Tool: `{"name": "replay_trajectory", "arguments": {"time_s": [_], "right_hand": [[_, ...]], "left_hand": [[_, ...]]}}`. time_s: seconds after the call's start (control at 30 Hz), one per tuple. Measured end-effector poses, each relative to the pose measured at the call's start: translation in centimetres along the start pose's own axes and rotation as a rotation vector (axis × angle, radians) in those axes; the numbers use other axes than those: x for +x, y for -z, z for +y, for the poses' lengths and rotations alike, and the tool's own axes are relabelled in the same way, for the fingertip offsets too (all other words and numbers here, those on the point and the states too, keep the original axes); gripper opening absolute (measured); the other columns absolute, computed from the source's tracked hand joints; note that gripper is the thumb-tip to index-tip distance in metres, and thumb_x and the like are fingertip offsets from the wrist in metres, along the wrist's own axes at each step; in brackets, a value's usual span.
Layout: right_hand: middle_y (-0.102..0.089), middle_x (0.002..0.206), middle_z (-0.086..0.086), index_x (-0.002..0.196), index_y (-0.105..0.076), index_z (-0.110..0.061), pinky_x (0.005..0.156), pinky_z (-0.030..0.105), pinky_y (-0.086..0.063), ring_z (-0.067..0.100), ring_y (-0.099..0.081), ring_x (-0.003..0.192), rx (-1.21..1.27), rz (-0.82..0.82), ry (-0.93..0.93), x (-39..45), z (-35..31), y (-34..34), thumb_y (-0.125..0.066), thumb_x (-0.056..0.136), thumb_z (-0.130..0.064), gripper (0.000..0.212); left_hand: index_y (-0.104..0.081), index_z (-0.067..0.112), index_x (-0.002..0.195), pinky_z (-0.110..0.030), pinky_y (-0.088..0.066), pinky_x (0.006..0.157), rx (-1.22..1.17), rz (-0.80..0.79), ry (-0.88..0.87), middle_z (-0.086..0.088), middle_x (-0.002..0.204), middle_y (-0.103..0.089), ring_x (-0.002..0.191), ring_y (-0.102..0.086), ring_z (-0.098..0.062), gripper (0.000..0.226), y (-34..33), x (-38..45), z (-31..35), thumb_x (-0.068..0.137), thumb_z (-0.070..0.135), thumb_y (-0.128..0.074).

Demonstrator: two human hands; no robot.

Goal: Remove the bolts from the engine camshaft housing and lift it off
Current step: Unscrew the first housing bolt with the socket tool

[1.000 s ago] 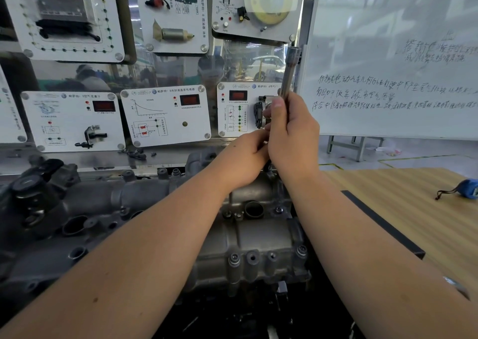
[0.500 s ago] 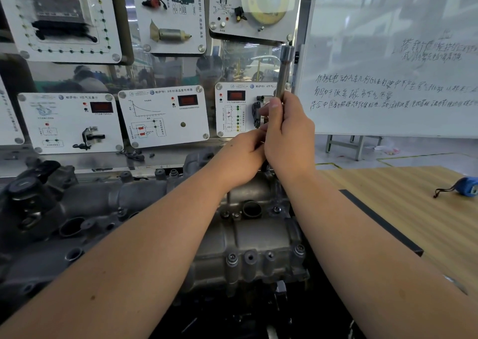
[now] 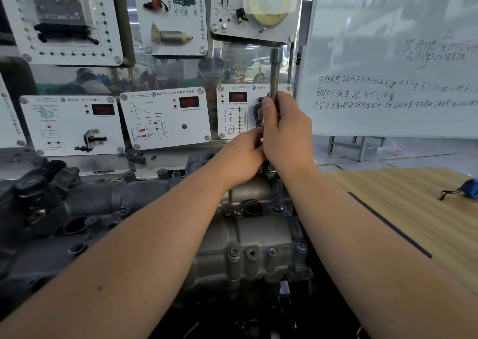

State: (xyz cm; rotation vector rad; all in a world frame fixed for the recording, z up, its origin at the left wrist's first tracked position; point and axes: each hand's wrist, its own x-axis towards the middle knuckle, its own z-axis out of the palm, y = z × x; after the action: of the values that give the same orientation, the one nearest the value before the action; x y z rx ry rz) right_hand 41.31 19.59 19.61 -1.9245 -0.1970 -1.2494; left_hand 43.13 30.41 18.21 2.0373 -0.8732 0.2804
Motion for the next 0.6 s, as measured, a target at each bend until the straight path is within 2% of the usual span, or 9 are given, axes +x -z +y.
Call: {"name": "replay_trajectory", "arguments": {"time_s": [0.1,0.2,0.27,0.33,0.4,0.5,0.6], "right_hand": [[-0.068,0.086,-0.006,0.104,-0.061,-0.01,0.069,0.03,-0.046,0.007,-0.06,0.075,-0.02,-0.035,0.001,0.15,0.07,-0.15,-0.04,0.107,-0.028,0.027],[-0.072,0.098,-0.003,0.127,-0.056,-0.014,0.076,0.035,-0.051,0.016,-0.066,0.087,-0.001,-0.045,-0.016,0.25,0.06,-0.23,-0.041,0.107,-0.031,0.031],[-0.071,0.099,-0.006,0.137,-0.049,-0.019,0.073,0.029,-0.051,0.015,-0.067,0.088,0.048,-0.022,-0.028,0.24,0.08,-0.28,-0.048,0.104,-0.034,0.036],[-0.065,0.094,-0.012,0.13,-0.052,-0.02,0.068,0.014,-0.044,0.007,-0.063,0.081,0.05,0.008,-0.014,0.21,0.16,-0.27,-0.055,0.101,-0.035,0.033],[-0.065,0.091,-0.012,0.119,-0.058,-0.017,0.063,0.009,-0.039,0.005,-0.059,0.076,0.021,0.035,0.009,0.26,0.27,-0.25,-0.056,0.101,-0.032,0.023],[-0.072,0.094,-0.003,0.115,-0.059,-0.012,0.066,0.024,-0.044,0.014,-0.064,0.079,0.007,0.027,0.014,0.28,0.25,-0.36,-0.048,0.105,-0.028,0.022],[-0.074,0.103,-0.001,0.117,-0.06,-0.01,0.07,0.027,-0.044,0.016,-0.067,0.084,0.006,0.011,-0.013,0.35,0.31,-0.4,-0.041,0.107,-0.027,0.028]], "left_hand": [[-0.061,0.043,0.092,-0.038,-0.056,0.086,-0.014,0.006,0.012,0.006,0.094,-0.074,0.087,-0.068,-0.009,0.025,0.21,0.23,-0.19,0.097,0.023,-0.049],[-0.061,0.043,0.091,-0.041,-0.057,0.087,-0.001,0.012,0.011,0.002,0.095,-0.075,0.09,-0.071,-0.016,0.032,0.29,0.39,-0.26,0.099,0.014,-0.052],[-0.061,0.041,0.092,-0.038,-0.057,0.084,0.004,0.012,0.01,0.001,0.094,-0.075,0.087,-0.071,-0.015,0.029,0.28,0.5,-0.22,0.098,0.013,-0.053],[-0.06,0.039,0.095,-0.032,-0.056,0.079,0.011,0.011,0.009,0.004,0.094,-0.074,0.082,-0.069,-0.01,0.027,0.28,0.56,-0.23,0.098,0.013,-0.054],[-0.063,0.034,0.1,-0.03,-0.055,0.076,0.012,0.01,0.007,0.004,0.093,-0.073,0.081,-0.069,-0.01,0.024,0.31,0.55,-0.24,0.098,0.012,-0.054],[-0.062,0.038,0.092,-0.035,-0.055,0.082,-0.001,0.012,0.012,0.001,0.093,-0.074,0.086,-0.069,-0.014,0.026,0.32,0.31,-0.09,0.1,0.016,-0.052],[-0.06,0.041,0.089,-0.051,-0.054,0.092,0.018,-0.006,0.032,-0.006,0.1,-0.075,0.097,-0.07,-0.026,0.028,0.24,0.15,0.15,0.103,0.021,-0.046]]}}
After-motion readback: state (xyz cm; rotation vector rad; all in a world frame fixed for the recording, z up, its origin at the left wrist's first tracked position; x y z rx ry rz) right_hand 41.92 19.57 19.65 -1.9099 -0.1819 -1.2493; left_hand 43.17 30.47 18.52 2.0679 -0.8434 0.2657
